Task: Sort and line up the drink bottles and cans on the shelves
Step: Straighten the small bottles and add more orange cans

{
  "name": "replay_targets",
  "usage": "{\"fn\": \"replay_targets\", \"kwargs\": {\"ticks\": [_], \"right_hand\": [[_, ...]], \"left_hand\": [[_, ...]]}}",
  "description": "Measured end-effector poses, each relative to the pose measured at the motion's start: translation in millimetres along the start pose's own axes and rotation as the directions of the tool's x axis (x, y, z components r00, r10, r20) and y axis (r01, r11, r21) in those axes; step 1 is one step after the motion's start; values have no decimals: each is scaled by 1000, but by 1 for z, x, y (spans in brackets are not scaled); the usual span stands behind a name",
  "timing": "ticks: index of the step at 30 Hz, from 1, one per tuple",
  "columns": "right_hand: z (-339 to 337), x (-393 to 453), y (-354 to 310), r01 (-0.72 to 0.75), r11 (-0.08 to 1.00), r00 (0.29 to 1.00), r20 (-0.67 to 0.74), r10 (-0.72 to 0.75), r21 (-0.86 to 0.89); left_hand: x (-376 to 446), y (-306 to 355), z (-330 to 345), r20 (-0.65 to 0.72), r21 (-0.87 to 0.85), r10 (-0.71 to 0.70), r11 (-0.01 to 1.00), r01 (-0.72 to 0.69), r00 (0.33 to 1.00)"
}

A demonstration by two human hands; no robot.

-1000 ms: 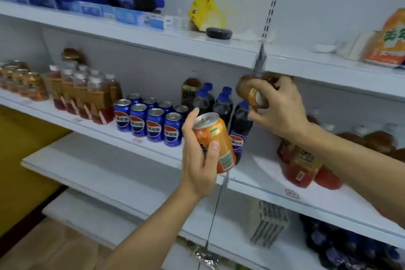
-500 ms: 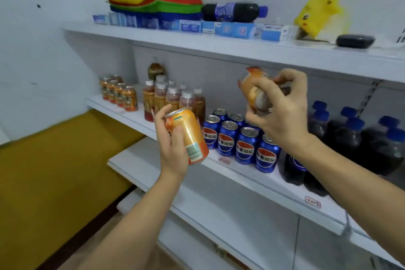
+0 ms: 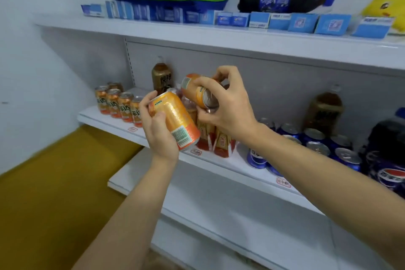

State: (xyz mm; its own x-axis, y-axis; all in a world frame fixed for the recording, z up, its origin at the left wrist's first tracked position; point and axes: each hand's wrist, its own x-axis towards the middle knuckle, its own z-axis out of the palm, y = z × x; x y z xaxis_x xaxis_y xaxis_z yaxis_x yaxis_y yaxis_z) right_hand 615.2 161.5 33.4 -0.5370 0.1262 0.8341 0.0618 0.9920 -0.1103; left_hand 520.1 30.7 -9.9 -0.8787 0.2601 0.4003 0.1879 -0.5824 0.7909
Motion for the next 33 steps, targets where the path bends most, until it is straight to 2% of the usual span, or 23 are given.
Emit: {"fn": "replay_targets", "kwargs": {"ticks": [5,7,10,13,19,23,27,33], "right_hand": [[65,40,-34,-112,994,993,21,112,-4],[87,63,-46,-178,984,983,49,177,13],[118,102,-57,-268,963,955,141,260,34],[147,141,-60,-309,951,926,232,298,10],[225,203,-38,-416,909,846,362,392,-13],[281,234,-23,-449,887,802,388,454,-110],[325,262,-9,-522,845,721,468,511,-119],[386,273,7,-572,768,565,539,624,-290]], "left_hand": [[84,0,-76,76,-82,-69,994,75,995],[118,8,-102,49,-102,-103,989,108,993],[170,14,-136,6,-65,-85,994,85,996],[222,7,-166,-39,-40,-99,994,97,994],[310,-18,-213,-132,9,-108,994,110,985],[353,-34,-243,-157,68,-110,990,121,981],[398,-56,-265,-125,90,-145,983,157,981],[454,-107,-294,8,159,-154,976,151,988]]}}
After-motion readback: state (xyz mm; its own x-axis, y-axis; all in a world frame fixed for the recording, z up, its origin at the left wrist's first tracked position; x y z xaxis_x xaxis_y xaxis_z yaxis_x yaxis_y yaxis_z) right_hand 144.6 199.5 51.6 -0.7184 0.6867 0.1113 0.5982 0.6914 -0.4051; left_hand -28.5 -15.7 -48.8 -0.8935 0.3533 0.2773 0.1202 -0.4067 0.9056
